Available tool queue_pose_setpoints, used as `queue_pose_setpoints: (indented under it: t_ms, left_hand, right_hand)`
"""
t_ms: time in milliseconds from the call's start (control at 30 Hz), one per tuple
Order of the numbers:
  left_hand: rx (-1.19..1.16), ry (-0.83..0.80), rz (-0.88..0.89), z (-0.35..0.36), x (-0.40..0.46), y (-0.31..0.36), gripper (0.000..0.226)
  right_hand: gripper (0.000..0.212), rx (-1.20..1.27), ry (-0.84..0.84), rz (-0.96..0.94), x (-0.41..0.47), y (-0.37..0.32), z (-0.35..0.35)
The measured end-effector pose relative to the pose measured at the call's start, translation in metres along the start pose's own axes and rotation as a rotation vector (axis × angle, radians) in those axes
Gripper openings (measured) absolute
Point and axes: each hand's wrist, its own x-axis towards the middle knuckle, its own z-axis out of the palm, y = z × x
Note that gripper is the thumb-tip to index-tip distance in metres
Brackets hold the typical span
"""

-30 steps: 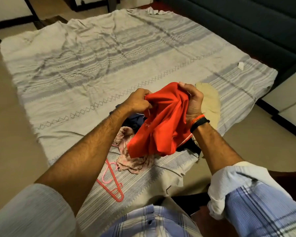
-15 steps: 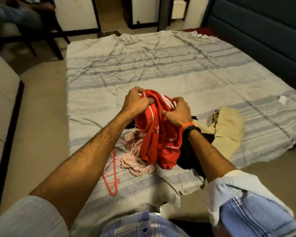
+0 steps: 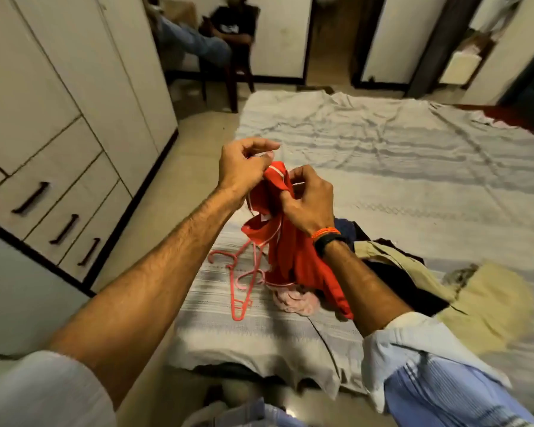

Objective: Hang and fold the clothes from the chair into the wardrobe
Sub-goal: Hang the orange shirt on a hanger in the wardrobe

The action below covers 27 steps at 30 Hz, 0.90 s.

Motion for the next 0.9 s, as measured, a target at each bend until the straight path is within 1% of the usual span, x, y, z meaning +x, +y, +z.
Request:
queue_pose_setpoints:
  t_ms: [67, 100, 133, 167, 200, 233, 267, 333, 400, 433, 500, 567, 600, 633, 667, 733, 767, 800, 833, 900]
  left_hand:
    - [-0.044, 0.077, 0.014, -0.029, -0.009, 0.012, 0.014]
    - [-0.054, 0.091, 0.025, -0.045, -0.013, 0.017, 0.016]
    - [-0.027, 0.081, 0.042, -0.06, -0.016, 0.022, 0.024]
    - [0.033, 0.068, 0.067, -0.08, -0.02, 0.025, 0.034]
    - [0.128, 0.064, 0.081, -0.094, -0.025, 0.026, 0.042]
    - [0.236, 0.102, 0.094, -0.113, -0.028, 0.026, 0.044]
    - [0.349, 0.161, 0.101, -0.127, -0.033, 0.026, 0.04]
    - [0.577, 0.35, 0.117, -0.158, -0.048, 0.029, 0.024]
    - [0.774, 0.53, 0.124, -0.19, -0.066, 0.034, 0.027]
    - [0.816, 0.595, 0.125, -0.203, -0.071, 0.036, 0.03]
    - [0.82, 0.684, 0.106, -0.237, -0.086, 0.036, 0.036]
    - [0.775, 0.691, 0.089, -0.267, -0.099, 0.03, 0.044]
    - [0.733, 0.671, 0.067, -0.279, -0.105, 0.027, 0.043]
    - [0.68, 0.649, 0.04, -0.291, -0.112, 0.022, 0.039]
    - [0.628, 0.637, 0.031, -0.304, -0.121, 0.017, 0.033]
    - [0.569, 0.637, 0.042, -0.322, -0.138, 0.009, 0.027]
    - [0.561, 0.646, 0.054, -0.328, -0.147, 0.007, 0.025]
    - [0.566, 0.663, 0.061, -0.336, -0.154, 0.006, 0.023]
    - [0.588, 0.683, 0.063, -0.346, -0.165, 0.004, 0.021]
    - [0.64, 0.74, 0.047, -0.37, -0.183, -0.001, 0.016]
  right_hand:
    - [0.011, 0.136, 0.01, -0.025, 0.005, -0.021, 0.012]
    - [0.008, 0.174, 0.008, -0.051, 0.009, -0.033, 0.018]
    - [0.006, 0.198, 0.001, -0.079, 0.012, -0.045, 0.024]
    - [0.009, 0.221, -0.02, -0.112, 0.014, -0.06, 0.033]
    - [0.013, 0.243, -0.039, -0.143, 0.015, -0.072, 0.039]
    - [0.016, 0.273, -0.071, -0.18, 0.015, -0.089, 0.049]
    - [0.016, 0.297, -0.101, -0.216, 0.015, -0.103, 0.059]
    - [0.016, 0.318, -0.152, -0.31, 0.012, -0.135, 0.079]
    - [0.016, 0.348, -0.2, -0.391, 0.001, -0.164, 0.098]
    - [0.014, 0.358, -0.21, -0.414, -0.003, -0.174, 0.105]
    - [0.011, 0.351, -0.213, -0.473, -0.022, -0.194, 0.126]
    - [0.012, 0.302, -0.16, -0.553, -0.043, -0.209, 0.15]
    - [0.014, 0.274, -0.142, -0.566, -0.053, -0.215, 0.161]
    - [0.016, 0.258, -0.173, -0.562, -0.067, -0.221, 0.173]
    - [0.019, 0.239, -0.259, -0.557, -0.081, -0.226, 0.186]
    - [0.027, 0.138, -0.532, -0.498, -0.107, -0.235, 0.207]
    - [0.029, 0.092, -0.632, -0.464, -0.117, -0.237, 0.216]
    - [0.028, 0.08, -0.677, -0.428, -0.123, -0.238, 0.224]
    - [0.026, 0.105, -0.681, -0.387, -0.13, -0.241, 0.232]
    - [0.026, 0.176, -0.617, -0.292, -0.135, -0.249, 0.24]
